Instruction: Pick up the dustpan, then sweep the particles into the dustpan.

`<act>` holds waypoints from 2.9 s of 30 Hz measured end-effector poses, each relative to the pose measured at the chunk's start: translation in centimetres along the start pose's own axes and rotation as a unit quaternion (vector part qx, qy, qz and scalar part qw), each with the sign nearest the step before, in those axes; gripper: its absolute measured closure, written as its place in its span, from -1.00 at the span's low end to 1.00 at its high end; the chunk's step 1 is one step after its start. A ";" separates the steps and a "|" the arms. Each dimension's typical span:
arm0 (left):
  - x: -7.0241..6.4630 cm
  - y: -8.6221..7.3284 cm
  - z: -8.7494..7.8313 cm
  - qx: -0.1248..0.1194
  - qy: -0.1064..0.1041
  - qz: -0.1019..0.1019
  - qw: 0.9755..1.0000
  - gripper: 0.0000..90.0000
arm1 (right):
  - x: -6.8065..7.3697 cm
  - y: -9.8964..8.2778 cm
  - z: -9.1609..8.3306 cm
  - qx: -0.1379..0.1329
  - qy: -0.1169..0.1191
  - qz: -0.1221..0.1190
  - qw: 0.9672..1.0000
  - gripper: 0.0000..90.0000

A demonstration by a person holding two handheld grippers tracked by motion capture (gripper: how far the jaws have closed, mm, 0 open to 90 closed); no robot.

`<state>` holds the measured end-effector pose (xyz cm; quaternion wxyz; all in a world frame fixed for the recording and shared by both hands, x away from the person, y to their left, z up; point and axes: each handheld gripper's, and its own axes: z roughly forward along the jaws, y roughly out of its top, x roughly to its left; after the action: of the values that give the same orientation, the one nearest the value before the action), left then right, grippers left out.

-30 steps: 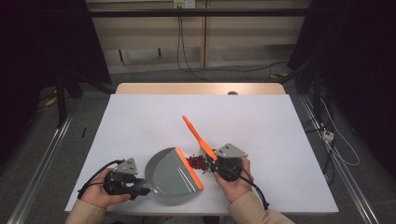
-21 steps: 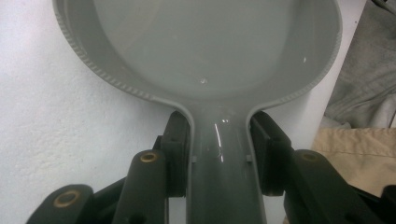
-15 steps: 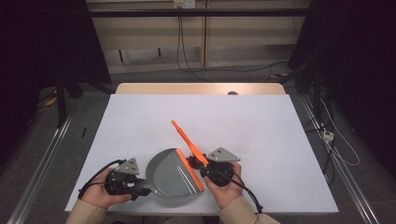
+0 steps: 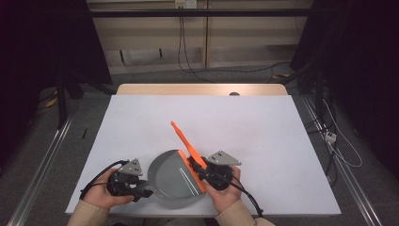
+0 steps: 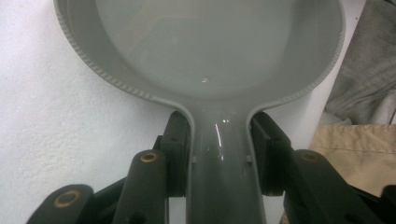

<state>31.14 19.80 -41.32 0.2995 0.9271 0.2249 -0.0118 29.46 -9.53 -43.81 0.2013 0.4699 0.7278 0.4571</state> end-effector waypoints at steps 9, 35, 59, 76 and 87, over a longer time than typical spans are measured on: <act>0.0 0.0 0.2 0.004 0.001 0.002 1.000 0.40 | 1.1 0.0 0.2 -0.007 0.009 0.015 1.000 0.54; 0.3 -0.8 0.4 0.001 -0.001 0.000 1.000 0.40 | 0.3 2.7 -0.9 -0.078 0.037 0.015 0.996 0.57; 0.3 -1.2 0.9 -0.011 0.006 0.000 1.000 0.39 | 0.2 1.3 0.2 -0.076 0.059 0.037 0.995 0.57; -0.1 -1.2 2.4 -0.076 0.059 0.010 0.995 0.42 | -6.4 1.5 -3.7 -0.103 -0.016 0.008 0.995 0.57; 1.1 -1.0 0.9 -0.132 0.121 -0.051 0.982 0.42 | -9.0 1.4 -5.3 -0.109 -0.033 0.017 0.993 0.57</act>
<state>31.80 20.47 -42.80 0.3889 0.8613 0.3061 0.1153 30.64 -19.66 -41.17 0.2677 0.4726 0.6584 0.5211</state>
